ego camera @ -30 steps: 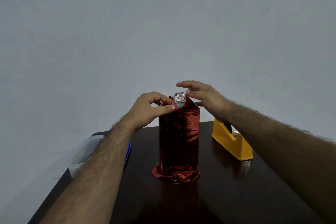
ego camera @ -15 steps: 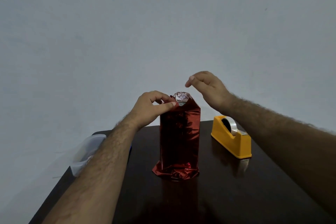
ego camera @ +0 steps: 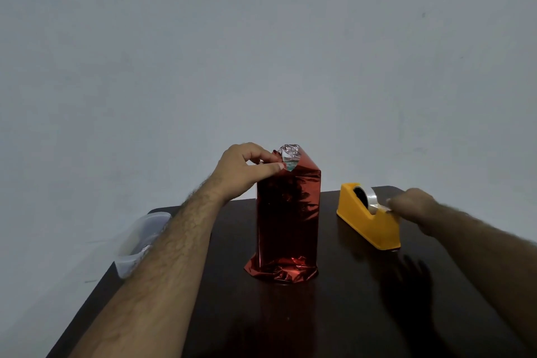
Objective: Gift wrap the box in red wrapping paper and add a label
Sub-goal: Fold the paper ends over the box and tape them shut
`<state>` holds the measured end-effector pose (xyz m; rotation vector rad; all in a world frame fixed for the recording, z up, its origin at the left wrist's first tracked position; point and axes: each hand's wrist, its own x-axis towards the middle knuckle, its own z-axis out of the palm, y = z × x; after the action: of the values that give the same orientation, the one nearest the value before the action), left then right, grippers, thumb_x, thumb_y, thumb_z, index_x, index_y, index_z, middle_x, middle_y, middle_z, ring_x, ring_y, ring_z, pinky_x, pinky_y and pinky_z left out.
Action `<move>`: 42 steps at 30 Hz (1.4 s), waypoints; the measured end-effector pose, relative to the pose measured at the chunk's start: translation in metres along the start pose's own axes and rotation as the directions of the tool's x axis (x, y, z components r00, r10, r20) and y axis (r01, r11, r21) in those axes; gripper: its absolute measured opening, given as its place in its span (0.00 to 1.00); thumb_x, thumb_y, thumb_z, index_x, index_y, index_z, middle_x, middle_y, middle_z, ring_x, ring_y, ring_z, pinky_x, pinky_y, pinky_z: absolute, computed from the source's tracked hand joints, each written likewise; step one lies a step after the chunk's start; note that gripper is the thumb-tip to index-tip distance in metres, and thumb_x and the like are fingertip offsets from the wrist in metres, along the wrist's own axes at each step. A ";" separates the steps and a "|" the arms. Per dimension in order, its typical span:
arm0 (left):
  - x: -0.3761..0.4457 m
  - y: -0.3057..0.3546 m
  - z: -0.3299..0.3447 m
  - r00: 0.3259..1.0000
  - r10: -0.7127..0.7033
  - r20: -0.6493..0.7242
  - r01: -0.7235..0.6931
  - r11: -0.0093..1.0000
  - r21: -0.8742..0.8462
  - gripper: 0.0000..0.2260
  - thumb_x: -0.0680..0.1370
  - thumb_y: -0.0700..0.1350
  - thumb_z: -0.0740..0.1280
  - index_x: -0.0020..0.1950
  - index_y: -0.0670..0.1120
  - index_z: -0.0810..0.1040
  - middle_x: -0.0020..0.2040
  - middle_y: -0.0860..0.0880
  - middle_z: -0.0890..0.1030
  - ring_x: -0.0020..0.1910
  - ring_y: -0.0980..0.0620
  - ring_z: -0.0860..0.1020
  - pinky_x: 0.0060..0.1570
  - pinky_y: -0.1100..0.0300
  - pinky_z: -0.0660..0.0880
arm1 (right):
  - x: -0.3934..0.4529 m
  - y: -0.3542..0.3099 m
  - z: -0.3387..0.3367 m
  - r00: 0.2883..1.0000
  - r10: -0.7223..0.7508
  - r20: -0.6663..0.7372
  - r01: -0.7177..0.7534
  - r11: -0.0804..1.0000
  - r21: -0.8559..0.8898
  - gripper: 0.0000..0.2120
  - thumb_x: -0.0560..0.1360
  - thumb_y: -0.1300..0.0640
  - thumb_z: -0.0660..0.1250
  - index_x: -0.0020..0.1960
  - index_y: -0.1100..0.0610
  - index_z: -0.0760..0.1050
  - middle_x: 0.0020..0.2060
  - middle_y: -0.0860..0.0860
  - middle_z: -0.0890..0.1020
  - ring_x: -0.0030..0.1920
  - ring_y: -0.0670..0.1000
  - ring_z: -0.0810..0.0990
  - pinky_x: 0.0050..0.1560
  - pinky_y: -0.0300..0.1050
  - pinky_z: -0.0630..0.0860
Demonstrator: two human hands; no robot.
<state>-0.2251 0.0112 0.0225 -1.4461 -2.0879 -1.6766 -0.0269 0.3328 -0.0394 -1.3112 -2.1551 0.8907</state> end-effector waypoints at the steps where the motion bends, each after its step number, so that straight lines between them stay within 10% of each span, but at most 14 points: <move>1: 0.000 -0.001 0.000 1.000 -0.004 -0.003 0.004 1.000 0.000 0.05 0.75 0.50 0.81 0.48 0.53 0.91 0.49 0.58 0.86 0.55 0.56 0.81 0.60 0.58 0.76 | 0.002 0.001 0.000 1.000 0.013 0.013 -0.013 1.000 0.007 0.10 0.79 0.59 0.72 0.45 0.65 0.75 0.44 0.61 0.77 0.43 0.56 0.74 0.40 0.49 0.70; 10: 0.001 -0.006 -0.002 1.000 0.002 -0.014 -0.002 1.000 -0.004 0.04 0.75 0.49 0.81 0.48 0.53 0.91 0.49 0.58 0.87 0.54 0.56 0.82 0.62 0.56 0.76 | -0.003 -0.013 -0.004 0.966 0.204 0.159 -0.239 0.940 0.244 0.16 0.76 0.64 0.74 0.63 0.62 0.78 0.64 0.60 0.78 0.65 0.62 0.77 0.60 0.65 0.77; 17: 0.003 -0.007 -0.001 1.000 -0.011 -0.019 0.011 1.000 -0.021 0.04 0.74 0.50 0.82 0.48 0.53 0.91 0.49 0.55 0.86 0.55 0.52 0.82 0.63 0.52 0.77 | -0.011 -0.010 -0.010 0.944 0.197 0.263 -0.315 0.772 0.552 0.04 0.80 0.64 0.66 0.55 0.61 0.76 0.50 0.55 0.78 0.43 0.57 0.80 0.35 0.61 0.77; 42: 0.002 -0.011 -0.002 1.000 -0.022 -0.008 0.022 0.999 -0.036 0.05 0.75 0.50 0.81 0.49 0.54 0.91 0.51 0.52 0.87 0.58 0.49 0.82 0.64 0.48 0.77 | -0.006 0.051 0.020 0.978 0.149 0.148 -0.210 0.729 0.652 0.19 0.77 0.66 0.75 0.65 0.68 0.76 0.60 0.62 0.81 0.58 0.63 0.83 0.56 0.64 0.84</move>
<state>-0.2344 0.0118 0.0168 -1.4290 -2.0875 -1.7343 -0.0071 0.3385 -0.0899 -1.1110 -1.5165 1.6355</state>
